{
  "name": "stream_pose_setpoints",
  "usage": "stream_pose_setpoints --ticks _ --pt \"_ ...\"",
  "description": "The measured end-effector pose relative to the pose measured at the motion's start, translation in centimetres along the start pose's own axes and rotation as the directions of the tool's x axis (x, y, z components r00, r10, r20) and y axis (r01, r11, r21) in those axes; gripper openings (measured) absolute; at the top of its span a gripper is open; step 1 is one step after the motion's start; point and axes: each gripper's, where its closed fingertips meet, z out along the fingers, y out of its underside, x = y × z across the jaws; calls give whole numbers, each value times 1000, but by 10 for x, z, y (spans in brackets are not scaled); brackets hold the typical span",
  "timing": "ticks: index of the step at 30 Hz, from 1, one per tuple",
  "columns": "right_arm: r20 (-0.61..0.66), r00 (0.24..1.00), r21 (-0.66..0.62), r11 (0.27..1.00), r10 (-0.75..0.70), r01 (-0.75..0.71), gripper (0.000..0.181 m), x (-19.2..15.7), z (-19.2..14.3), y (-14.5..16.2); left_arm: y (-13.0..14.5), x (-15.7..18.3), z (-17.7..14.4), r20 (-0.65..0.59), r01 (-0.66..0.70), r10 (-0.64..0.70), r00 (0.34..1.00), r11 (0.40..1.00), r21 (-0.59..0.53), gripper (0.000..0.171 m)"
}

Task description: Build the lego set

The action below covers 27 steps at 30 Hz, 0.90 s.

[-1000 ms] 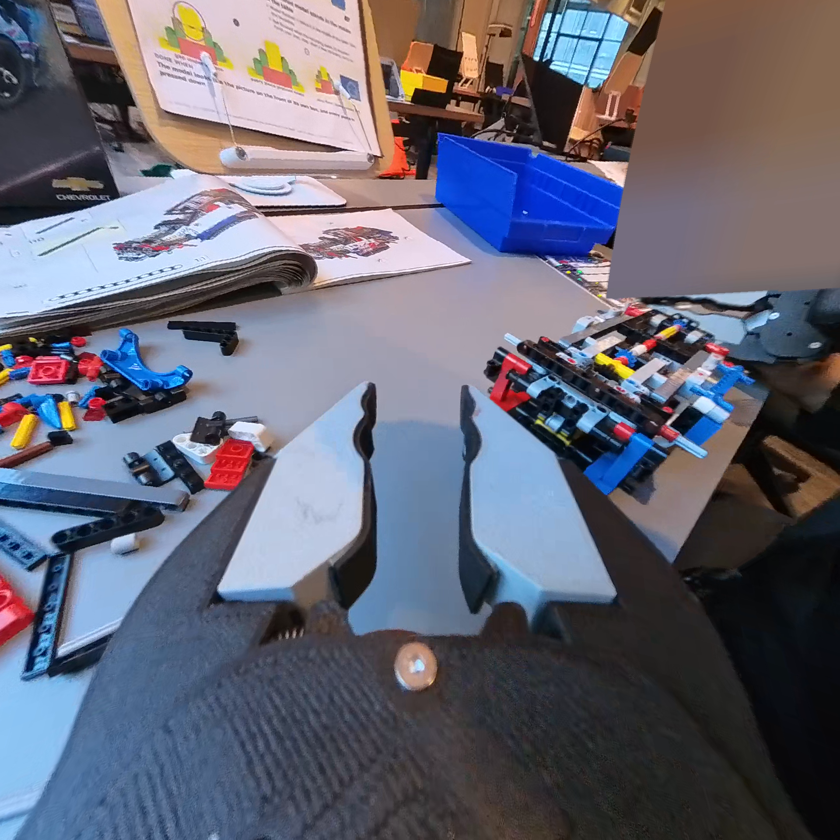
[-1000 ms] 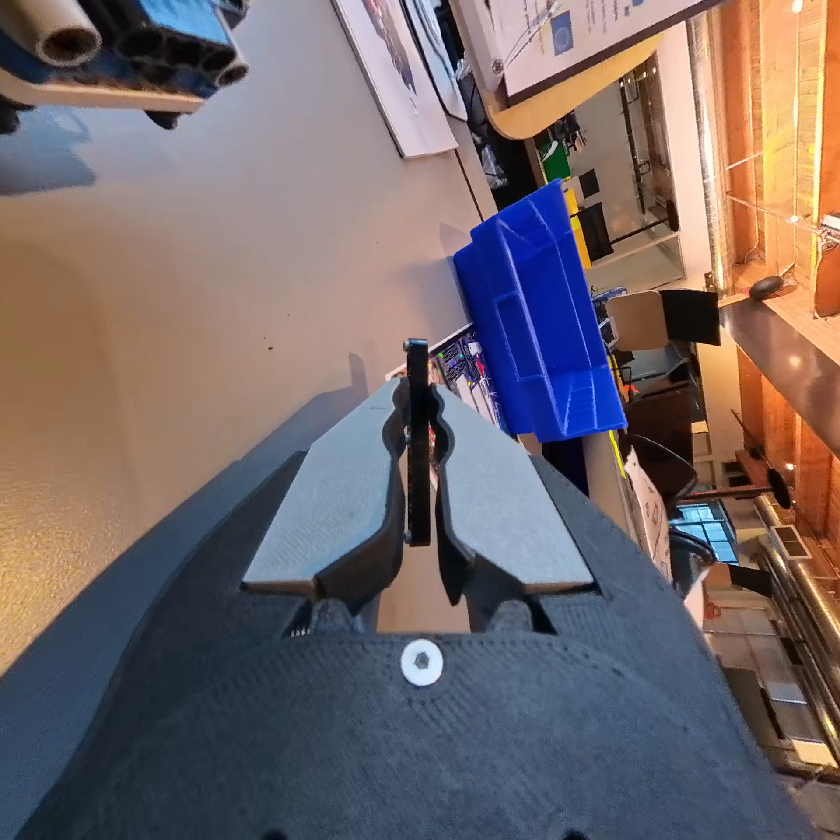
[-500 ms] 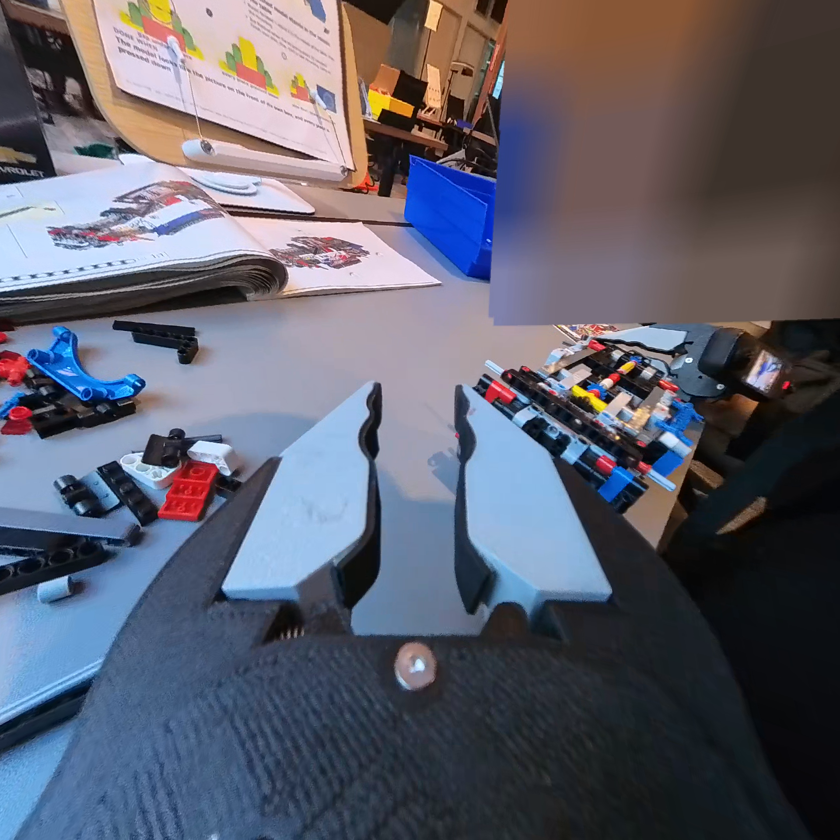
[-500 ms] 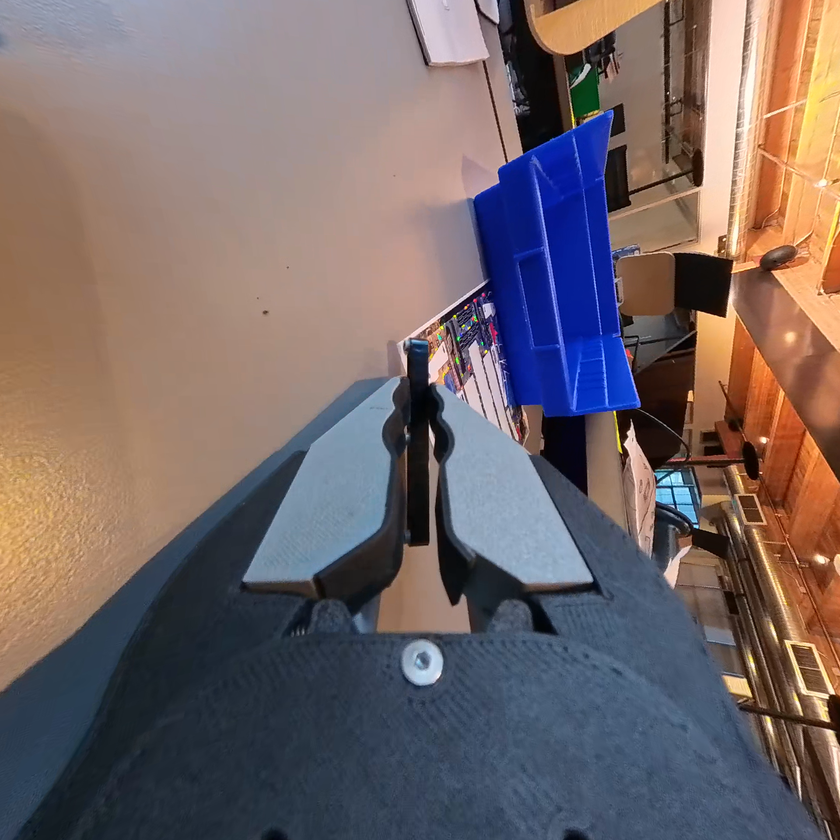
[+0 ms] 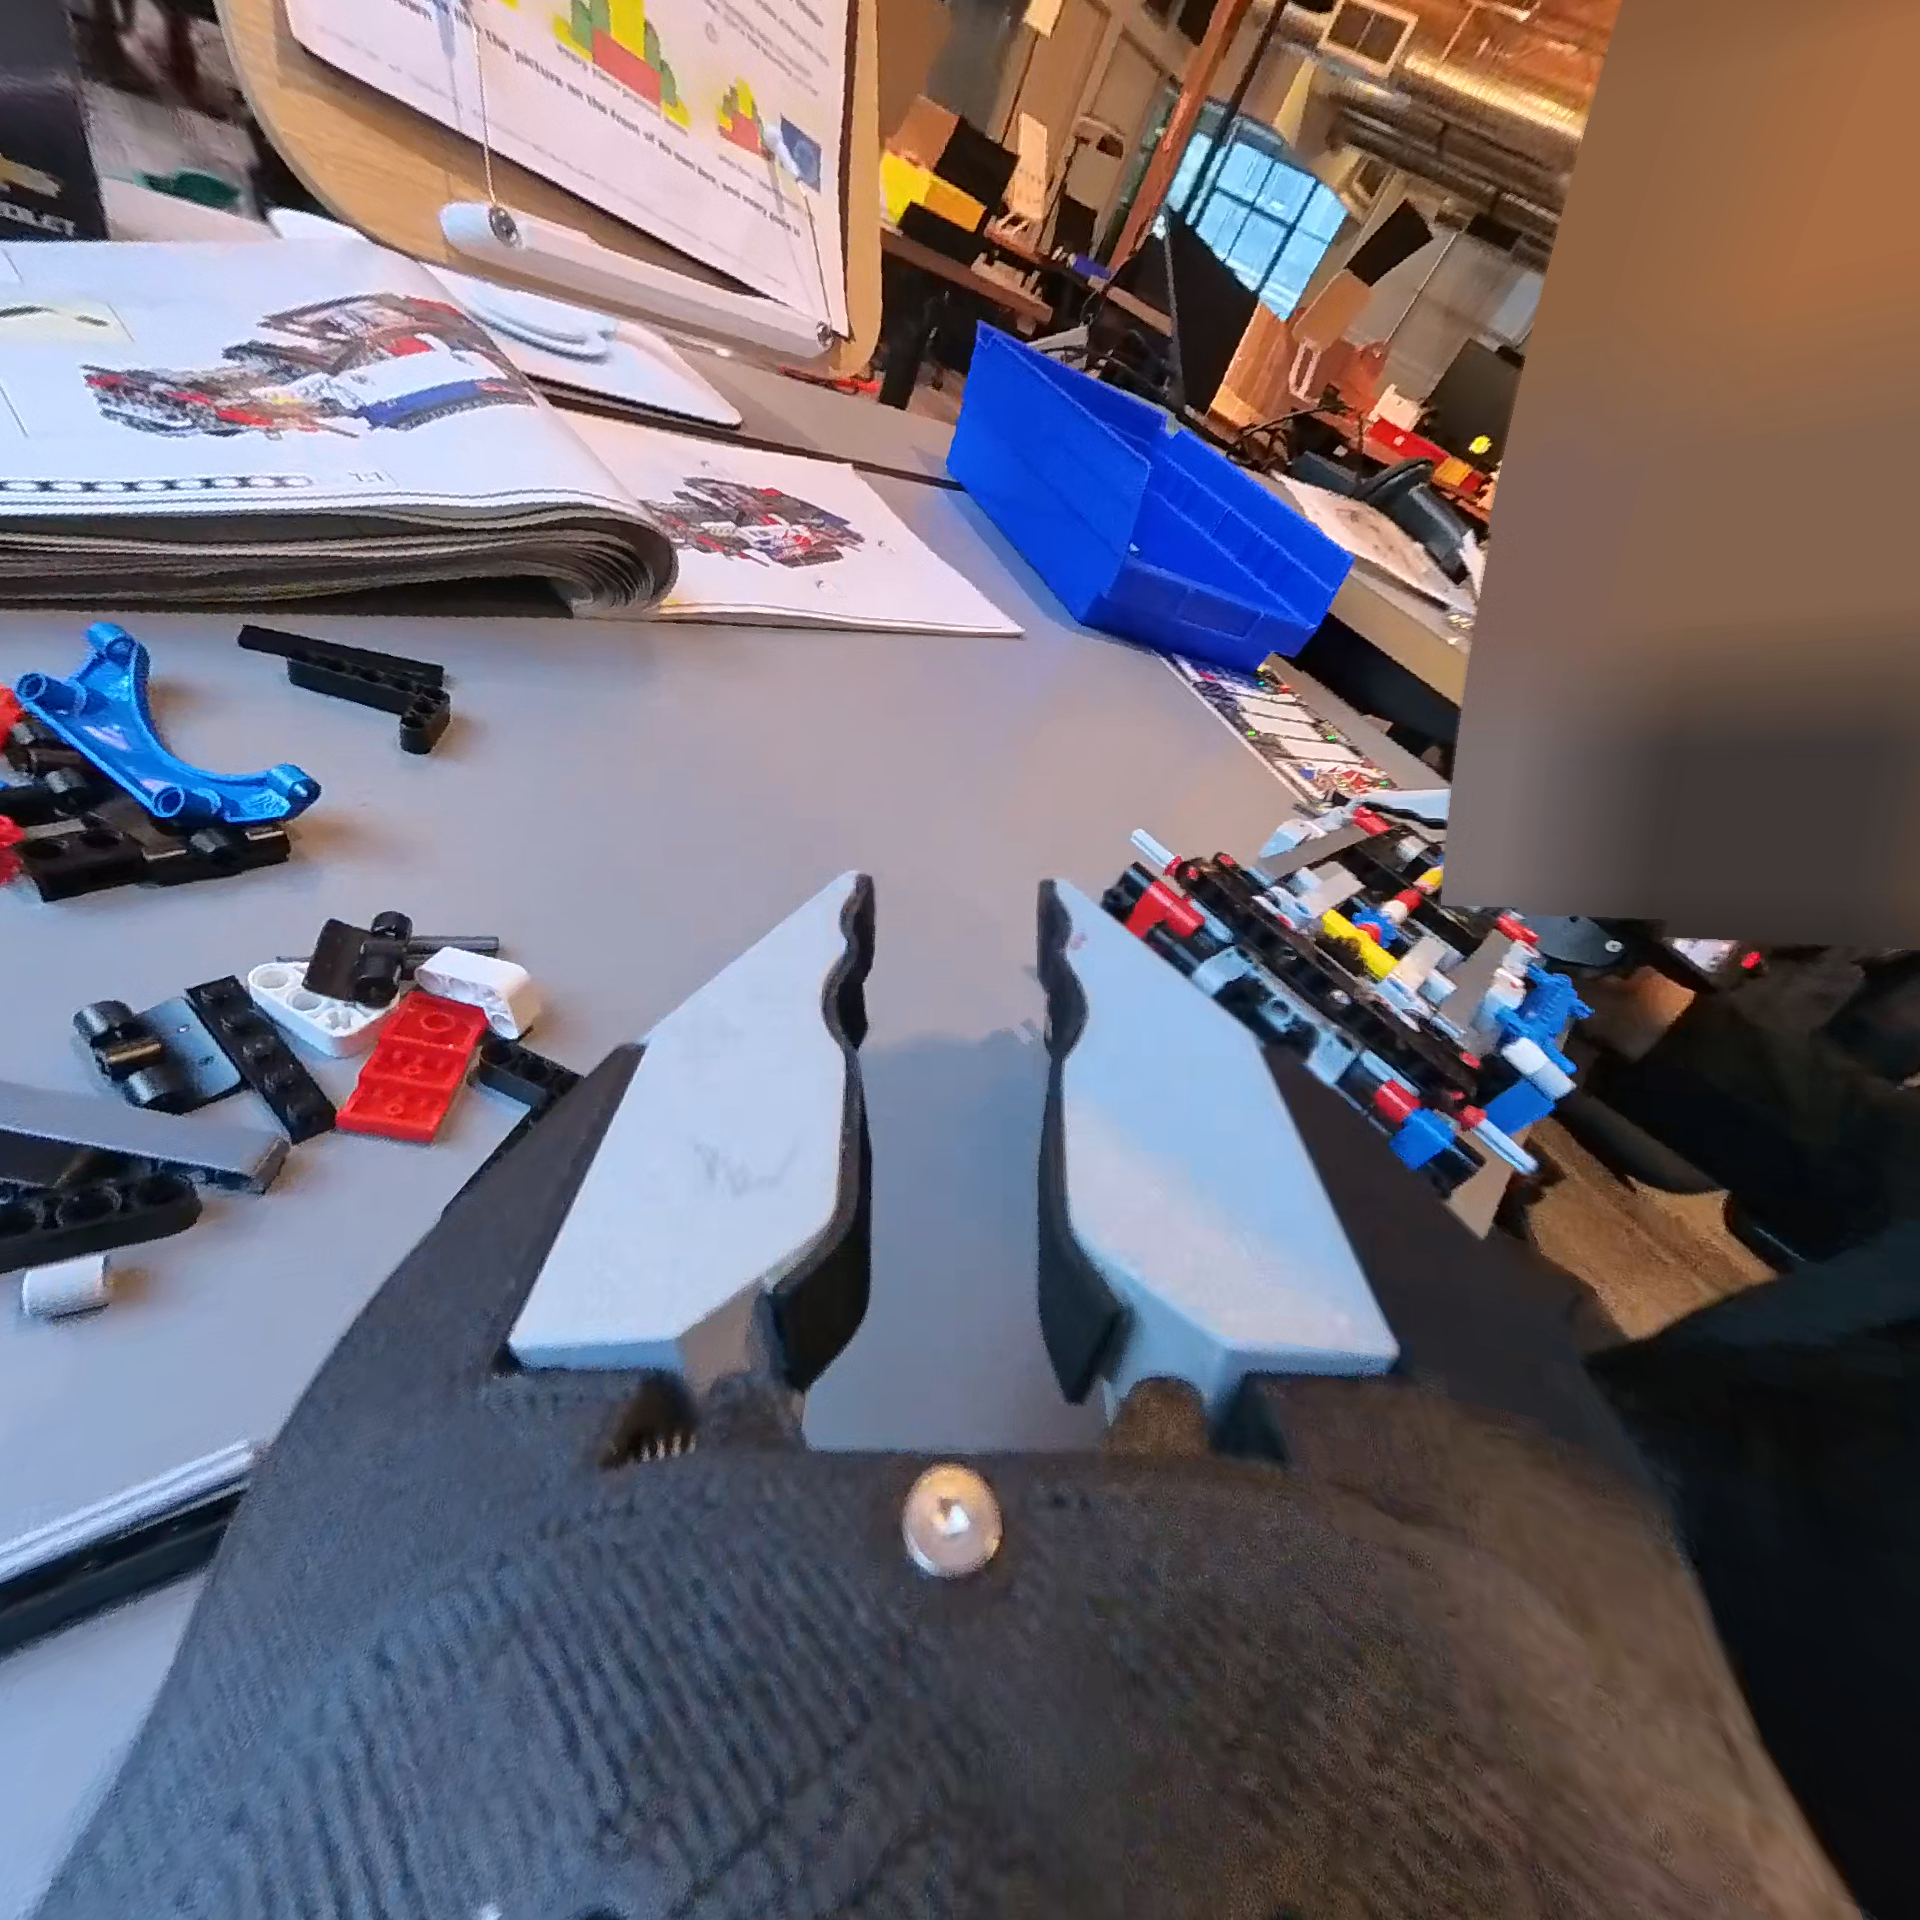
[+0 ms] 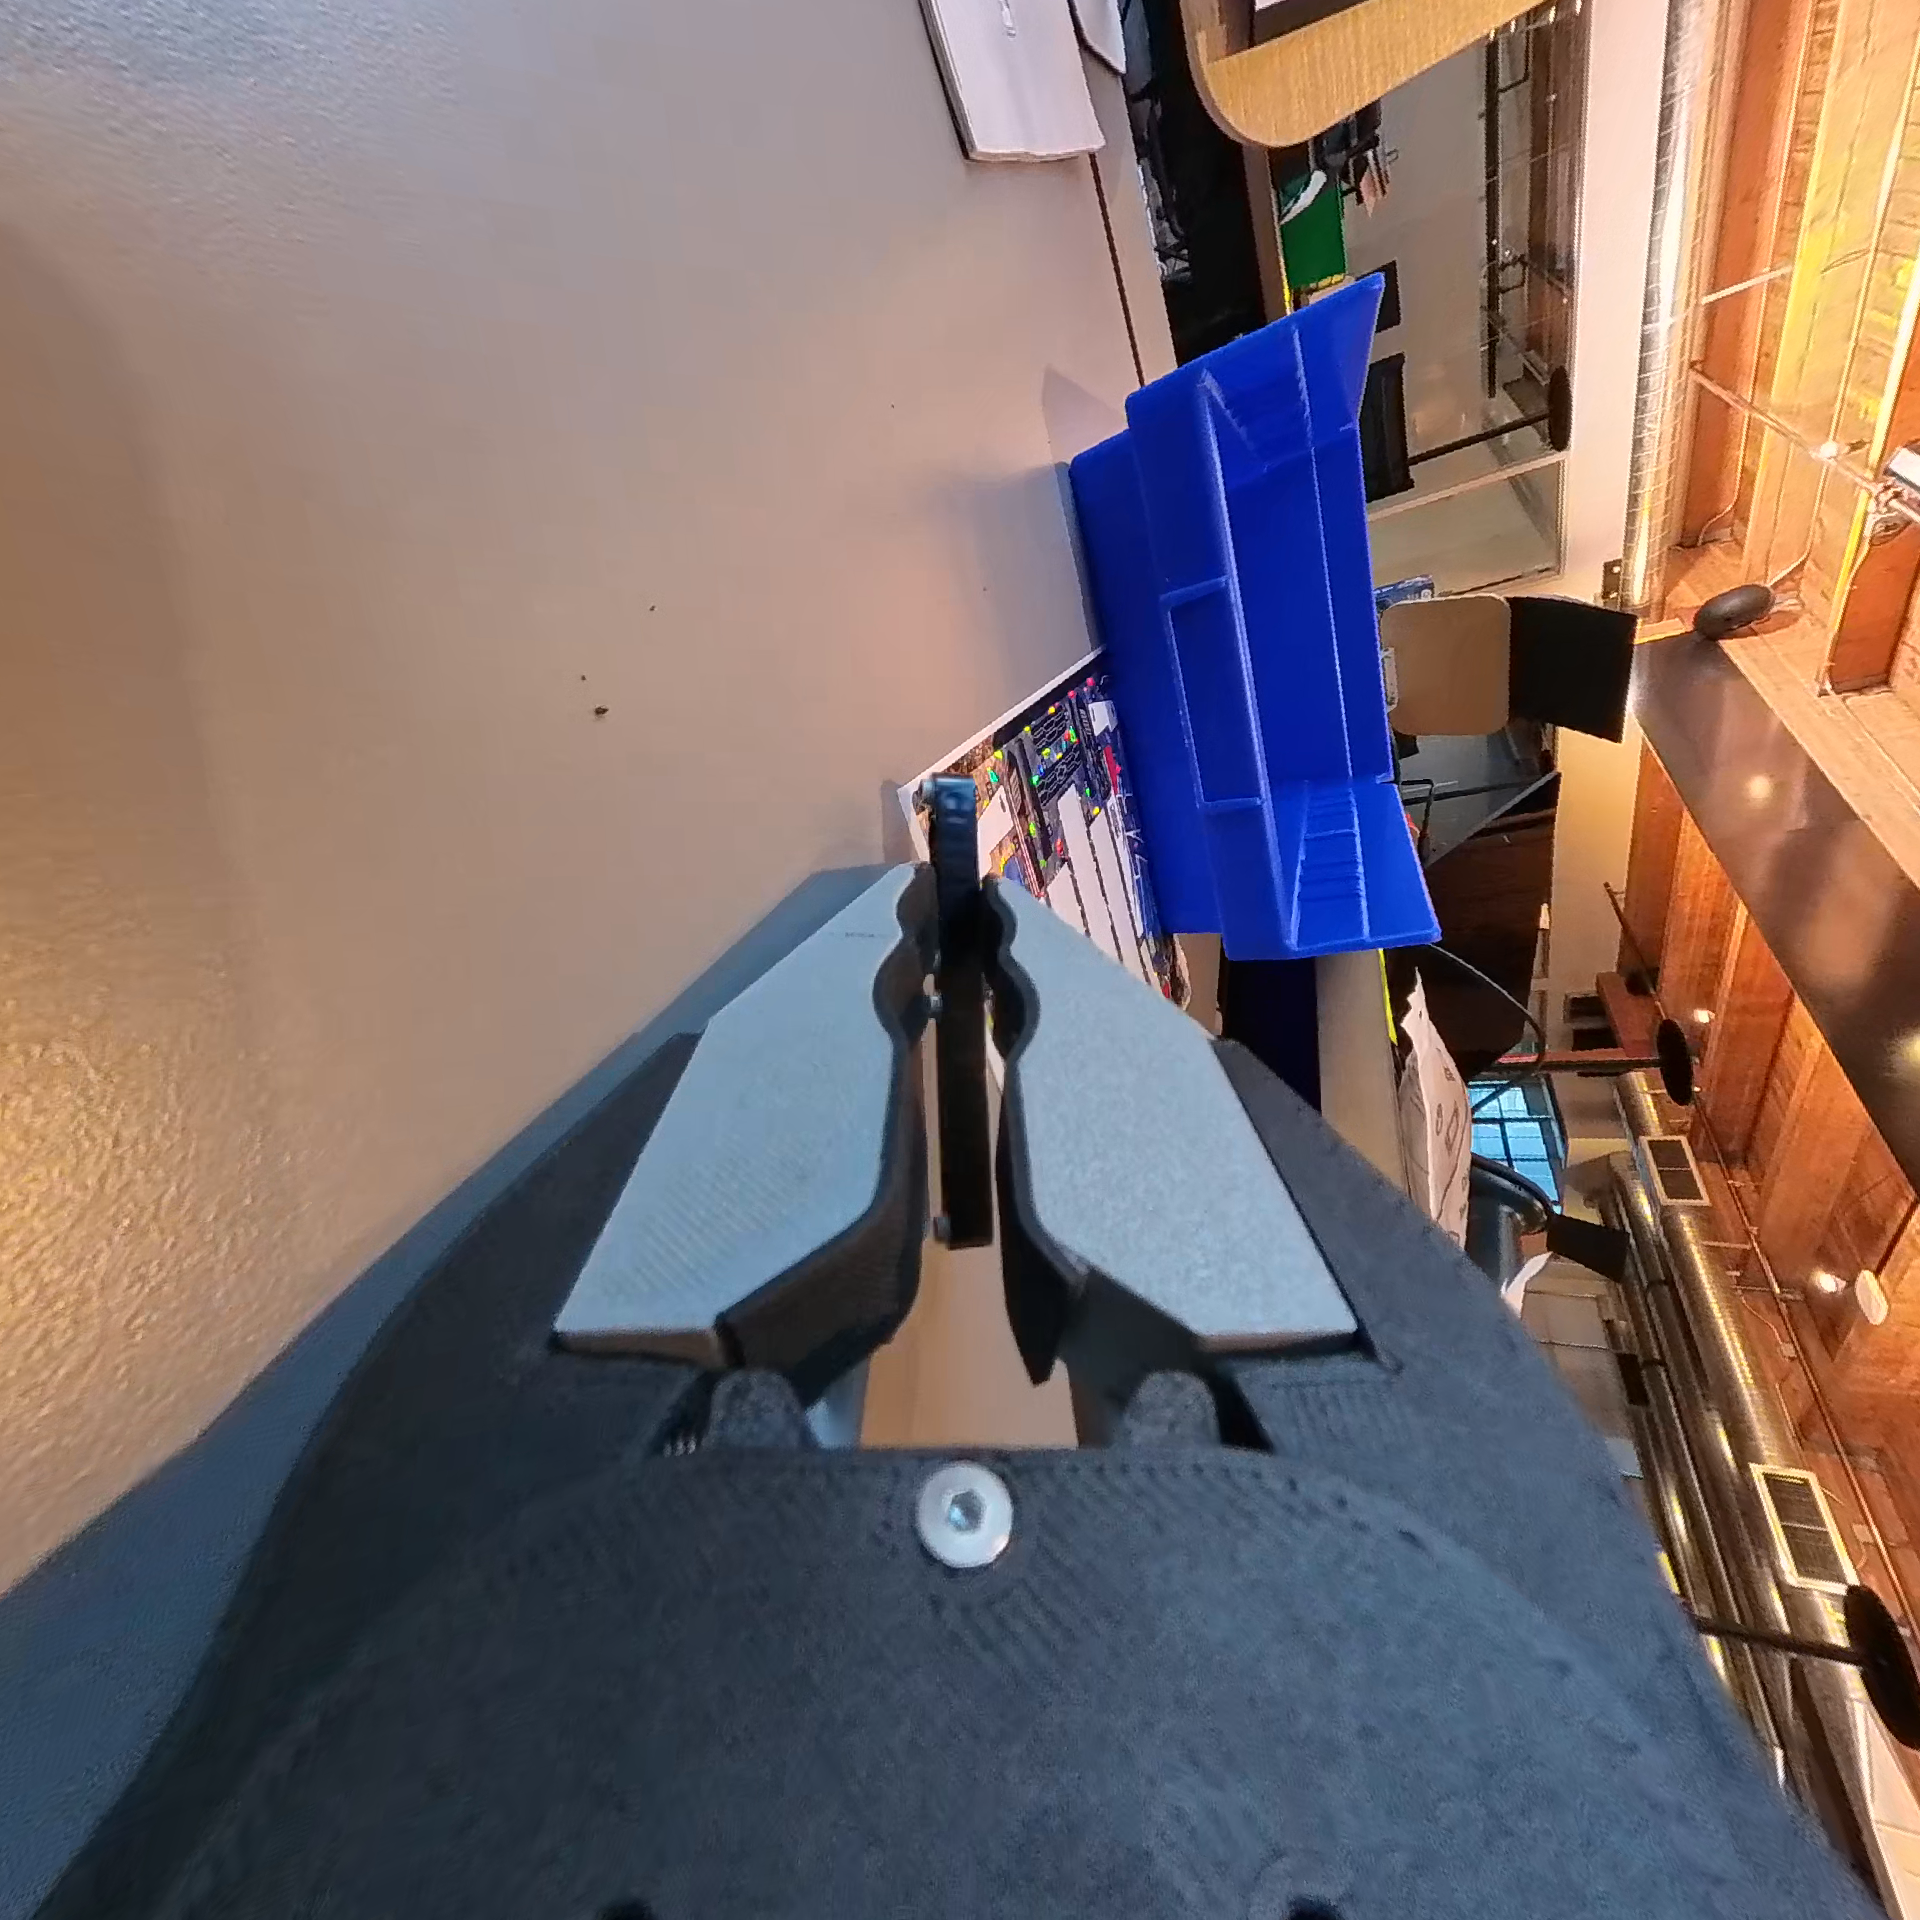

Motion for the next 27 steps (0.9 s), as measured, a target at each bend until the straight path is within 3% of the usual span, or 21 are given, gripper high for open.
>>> stream_pose_setpoints --ticks 5,10,13,19,27 --pt "59 998 76 997 17 -21 9 -4 -5 -9 -6 3 9 38 -23 24 999 999 -43 38" --pt "209 976 145 985 58 -90 9 -12 -7 -16 -43 -14 16 122 -132 138 983 990 -51 46" --pt "261 960 184 971 100 -151 22 -10 -10 -21 -65 -38 29 183 -177 190 964 981 -84 51" --pt "260 957 280 939 126 -200 23 -1 -21 -30 -76 -85 59 248 -135 165 955 982 -134 59" --pt "272 940 308 907 205 -287 23 11 -24 -31 -86 -125 94 296 -135 178 938 978 -161 63"
